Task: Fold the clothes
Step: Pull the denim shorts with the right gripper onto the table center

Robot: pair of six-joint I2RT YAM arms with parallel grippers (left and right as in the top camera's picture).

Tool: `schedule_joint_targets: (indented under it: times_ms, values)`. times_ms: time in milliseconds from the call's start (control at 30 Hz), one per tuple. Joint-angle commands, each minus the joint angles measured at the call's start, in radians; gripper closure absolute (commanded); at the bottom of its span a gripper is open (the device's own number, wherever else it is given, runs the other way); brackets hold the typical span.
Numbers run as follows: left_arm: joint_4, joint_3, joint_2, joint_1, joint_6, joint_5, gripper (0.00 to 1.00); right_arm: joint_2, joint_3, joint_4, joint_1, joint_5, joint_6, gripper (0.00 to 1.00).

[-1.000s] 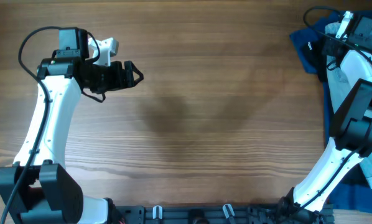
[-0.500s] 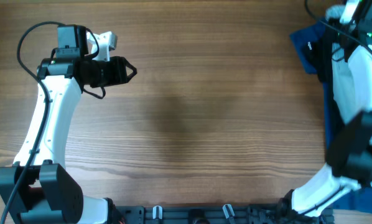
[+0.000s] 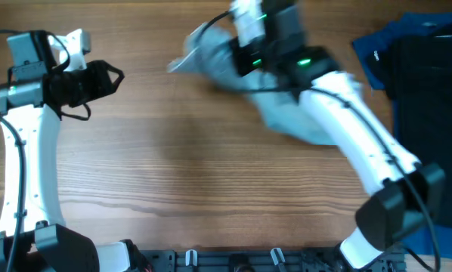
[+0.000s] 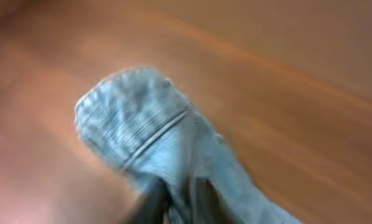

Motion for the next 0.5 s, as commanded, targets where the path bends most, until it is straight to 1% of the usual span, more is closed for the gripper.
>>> schedule_joint_targets:
  times_ms: [0,33,100,200,333,467]
  values:
    - [0.007,0.017,-0.011,0.034,0.009,-0.011,0.57,0.057,0.009,-0.003,0.1,-0.026,0.04,0.43]
    - [0.01,0.017,-0.011,0.039,0.009,-0.023,0.56,0.057,0.009,-0.006,0.115,-0.023,0.039,0.39]
    - [0.01,0.017,-0.011,0.041,0.009,-0.041,0.54,0.033,0.011,-0.007,0.121,-0.016,0.042,0.38]
    - [0.013,0.017,-0.006,0.032,0.009,-0.04,0.53,-0.014,0.011,-0.03,0.087,-0.002,0.06,0.33]
    - [0.033,0.017,0.021,-0.032,0.035,-0.04,0.53,-0.078,0.011,-0.151,-0.019,0.044,0.075,0.31]
    - [0.068,0.017,0.083,-0.153,0.062,-0.045,0.47,-0.091,0.011,-0.309,-0.171,0.051,0.065,0.28]
